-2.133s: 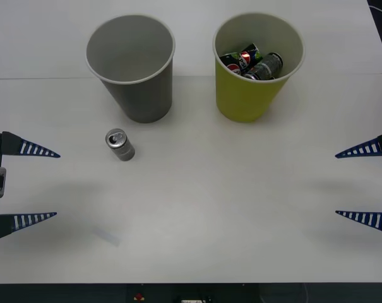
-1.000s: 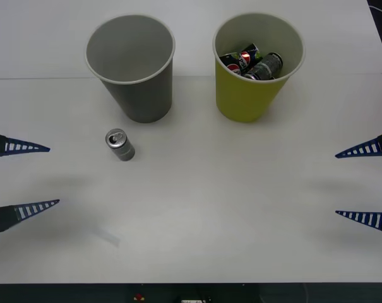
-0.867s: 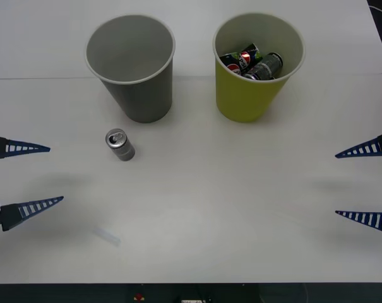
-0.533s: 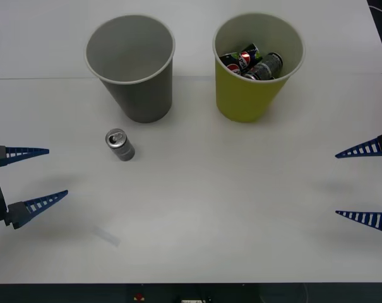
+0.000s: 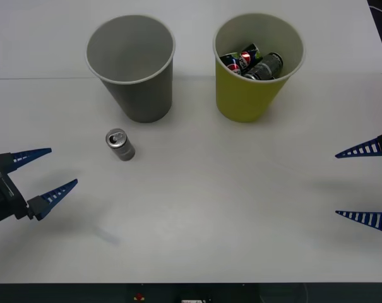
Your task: Put the can into the green bin and the plastic bottle into the gray bin
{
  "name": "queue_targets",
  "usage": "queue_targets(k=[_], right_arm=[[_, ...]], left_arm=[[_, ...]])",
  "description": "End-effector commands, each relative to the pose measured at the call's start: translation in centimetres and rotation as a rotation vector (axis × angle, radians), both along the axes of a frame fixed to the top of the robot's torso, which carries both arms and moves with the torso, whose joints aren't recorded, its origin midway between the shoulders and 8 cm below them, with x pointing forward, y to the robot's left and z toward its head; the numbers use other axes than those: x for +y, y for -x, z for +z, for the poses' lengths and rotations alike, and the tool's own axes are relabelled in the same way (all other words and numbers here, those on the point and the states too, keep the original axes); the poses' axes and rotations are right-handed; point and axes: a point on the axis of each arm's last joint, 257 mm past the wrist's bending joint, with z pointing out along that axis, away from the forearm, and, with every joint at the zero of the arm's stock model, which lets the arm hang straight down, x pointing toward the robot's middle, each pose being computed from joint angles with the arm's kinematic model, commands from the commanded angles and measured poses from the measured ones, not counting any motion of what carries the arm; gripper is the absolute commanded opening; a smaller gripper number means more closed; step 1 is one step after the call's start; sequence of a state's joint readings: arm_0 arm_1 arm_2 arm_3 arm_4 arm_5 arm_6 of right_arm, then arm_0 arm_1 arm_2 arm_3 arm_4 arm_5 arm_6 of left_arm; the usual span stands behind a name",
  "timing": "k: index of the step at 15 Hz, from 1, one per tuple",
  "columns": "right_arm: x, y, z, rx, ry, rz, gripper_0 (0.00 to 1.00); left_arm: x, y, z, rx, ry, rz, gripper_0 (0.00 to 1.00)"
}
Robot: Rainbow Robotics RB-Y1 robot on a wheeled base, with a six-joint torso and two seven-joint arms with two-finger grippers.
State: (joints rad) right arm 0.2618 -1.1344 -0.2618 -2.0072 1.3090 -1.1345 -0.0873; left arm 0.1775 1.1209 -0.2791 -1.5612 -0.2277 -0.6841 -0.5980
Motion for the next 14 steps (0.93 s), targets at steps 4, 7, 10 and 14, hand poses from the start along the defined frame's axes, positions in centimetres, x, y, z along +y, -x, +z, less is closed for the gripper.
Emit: queue_targets(k=[4, 7, 10, 14], right_arm=[[0.0, 0.0, 0.0, 0.000, 0.000, 0.000, 1.00], [0.0, 0.0, 0.0, 0.000, 0.000, 0.000, 1.00], [0.0, 0.0, 0.0, 0.000, 0.000, 0.000, 1.00], [0.0, 0.0, 0.0, 0.000, 0.000, 0.000, 1.00]], left_arm=[[-1.8, -3.7, -1.7, -0.024, 0.031, 0.038, 1.00], [-3.7, -5.5, -2.6, -0.024, 0.065, 0.026, 1.00], [-5.5, -6.6, -3.7, -0.008, 0.108, 0.002, 1.00], [-7.0, -8.0, -4.4, -0.013, 0.125, -0.006, 1.00]])
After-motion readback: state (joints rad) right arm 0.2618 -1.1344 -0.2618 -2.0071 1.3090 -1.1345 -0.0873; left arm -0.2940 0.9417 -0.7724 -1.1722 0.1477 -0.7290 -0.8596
